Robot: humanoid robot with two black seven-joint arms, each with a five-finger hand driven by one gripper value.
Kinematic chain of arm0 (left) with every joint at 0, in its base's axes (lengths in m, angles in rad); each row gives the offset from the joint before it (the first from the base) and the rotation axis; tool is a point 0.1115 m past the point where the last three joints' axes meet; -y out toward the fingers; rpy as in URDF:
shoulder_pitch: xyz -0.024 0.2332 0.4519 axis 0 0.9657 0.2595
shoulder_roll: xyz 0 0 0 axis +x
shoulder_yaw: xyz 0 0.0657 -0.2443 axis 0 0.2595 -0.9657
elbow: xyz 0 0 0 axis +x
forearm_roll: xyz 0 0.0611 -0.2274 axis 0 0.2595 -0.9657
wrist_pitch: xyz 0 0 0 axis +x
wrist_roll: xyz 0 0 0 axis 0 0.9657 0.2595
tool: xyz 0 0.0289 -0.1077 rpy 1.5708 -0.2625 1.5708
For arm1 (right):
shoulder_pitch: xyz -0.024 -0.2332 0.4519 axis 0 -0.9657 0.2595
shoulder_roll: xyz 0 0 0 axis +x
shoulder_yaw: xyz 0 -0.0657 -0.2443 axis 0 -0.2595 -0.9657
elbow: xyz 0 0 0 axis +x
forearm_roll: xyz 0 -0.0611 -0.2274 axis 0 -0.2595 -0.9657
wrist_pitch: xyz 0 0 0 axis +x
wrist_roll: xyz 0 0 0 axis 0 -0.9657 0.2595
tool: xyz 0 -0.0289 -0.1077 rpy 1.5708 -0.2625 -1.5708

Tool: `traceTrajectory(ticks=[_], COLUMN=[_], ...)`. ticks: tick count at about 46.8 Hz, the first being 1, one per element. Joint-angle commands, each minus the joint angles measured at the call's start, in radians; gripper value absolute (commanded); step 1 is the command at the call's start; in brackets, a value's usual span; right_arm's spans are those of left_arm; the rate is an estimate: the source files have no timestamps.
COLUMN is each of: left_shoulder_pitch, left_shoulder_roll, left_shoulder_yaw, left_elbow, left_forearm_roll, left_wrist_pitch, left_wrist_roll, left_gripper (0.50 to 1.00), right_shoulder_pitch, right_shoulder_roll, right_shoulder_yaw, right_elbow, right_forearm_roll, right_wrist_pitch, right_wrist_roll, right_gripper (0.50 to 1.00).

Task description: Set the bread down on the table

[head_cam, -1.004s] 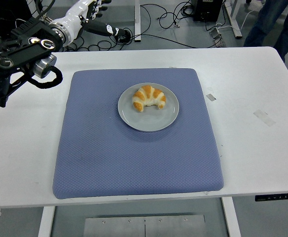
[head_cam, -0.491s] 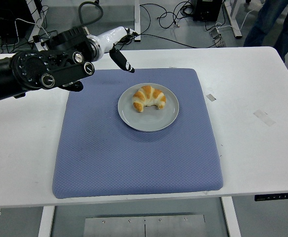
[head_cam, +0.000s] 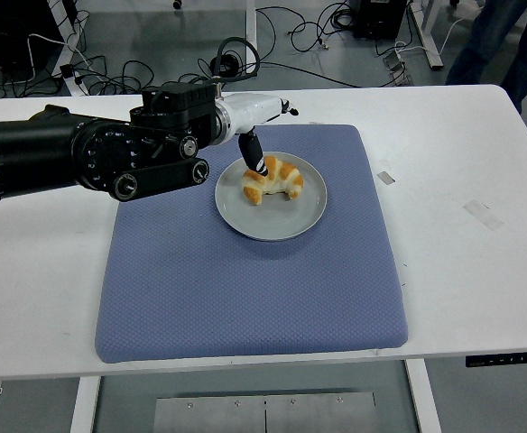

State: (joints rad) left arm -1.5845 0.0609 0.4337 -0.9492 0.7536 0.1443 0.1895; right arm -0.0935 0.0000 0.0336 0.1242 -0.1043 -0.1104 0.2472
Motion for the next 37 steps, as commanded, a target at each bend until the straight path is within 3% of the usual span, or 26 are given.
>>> traceTrajectory(ticks=[1,10,37], left_shoulder_pitch=[0.009,0.050,0.138], left_shoulder_roll=[-0.004,-0.046,-0.061], left_shoulder_yaw=[0.008,0.007,-0.065], left_elbow=[0.003,0.024,0.122], left_forearm_roll=[0.001,0.000,-0.016], left_wrist_pitch=[-0.006,0.003,0.009], left_wrist_roll=[-0.001,-0.001,-0.015], left_gripper=[0.975,0.965,0.942], right_shoulder_pitch=[0.000,0.000,0.000], right_shoulder_roll=[0.000,0.000,0.000], right_shoulder_yaw=[0.000,0.000,0.000], right_elbow=[0.000,0.000,0.000], right_forearm_roll=[0.000,0.000,0.000], right_wrist_pitch=[0.000,0.000,0.000], right_wrist_roll=[0.000,0.000,0.000], right_gripper=[1.000,1.000,1.000])
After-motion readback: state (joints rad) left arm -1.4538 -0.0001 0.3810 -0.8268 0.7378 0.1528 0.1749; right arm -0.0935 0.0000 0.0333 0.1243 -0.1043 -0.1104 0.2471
